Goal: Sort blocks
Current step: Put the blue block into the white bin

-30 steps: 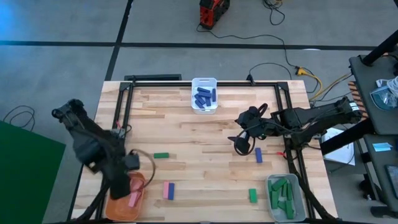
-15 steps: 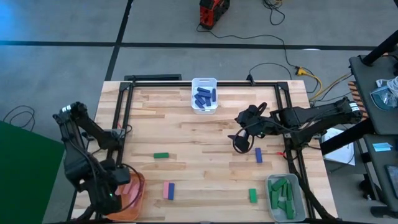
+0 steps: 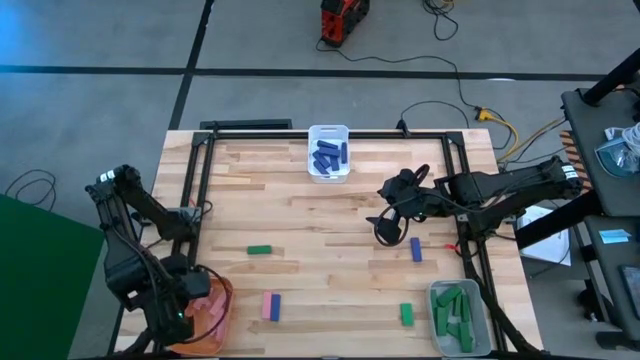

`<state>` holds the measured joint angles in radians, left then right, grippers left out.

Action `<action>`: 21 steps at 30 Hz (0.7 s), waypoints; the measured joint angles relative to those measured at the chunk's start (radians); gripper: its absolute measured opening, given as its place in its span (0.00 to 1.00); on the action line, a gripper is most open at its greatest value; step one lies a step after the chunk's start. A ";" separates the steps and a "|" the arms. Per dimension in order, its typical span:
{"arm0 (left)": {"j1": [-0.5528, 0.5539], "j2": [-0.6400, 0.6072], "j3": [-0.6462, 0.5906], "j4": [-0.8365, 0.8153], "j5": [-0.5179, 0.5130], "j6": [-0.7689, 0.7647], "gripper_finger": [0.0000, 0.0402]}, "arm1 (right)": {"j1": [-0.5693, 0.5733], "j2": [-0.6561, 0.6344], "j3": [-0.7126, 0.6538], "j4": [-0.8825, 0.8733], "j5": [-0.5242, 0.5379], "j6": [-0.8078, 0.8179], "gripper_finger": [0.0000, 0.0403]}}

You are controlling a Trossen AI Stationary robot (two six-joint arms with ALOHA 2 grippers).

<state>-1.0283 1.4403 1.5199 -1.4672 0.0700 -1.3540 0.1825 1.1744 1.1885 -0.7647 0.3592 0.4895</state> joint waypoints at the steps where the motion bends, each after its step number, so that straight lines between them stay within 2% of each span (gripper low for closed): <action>1: 0.004 0.000 0.004 -0.002 -0.002 0.000 0.97 | 0.000 0.000 0.000 0.000 0.000 0.006 0.98; 7: 0.085 -0.002 0.039 0.009 -0.141 0.021 0.97 | 0.000 0.000 0.002 0.000 0.000 0.024 0.98; 11: 0.197 -0.010 0.018 0.100 -0.163 0.161 0.97 | 0.000 0.000 0.016 0.001 0.000 0.023 0.98; 17: 0.361 -0.013 -0.079 0.229 -0.240 0.405 0.97 | 0.000 0.000 0.034 0.004 -0.001 0.037 0.98; 21: 0.414 -0.009 -0.123 0.244 -0.336 0.479 0.97 | 0.000 -0.002 0.047 0.002 -0.076 0.095 0.98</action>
<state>-0.6143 1.4308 1.3971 -1.2229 -0.2655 -0.8751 0.1825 1.1721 1.2352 -0.7625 0.2830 0.5841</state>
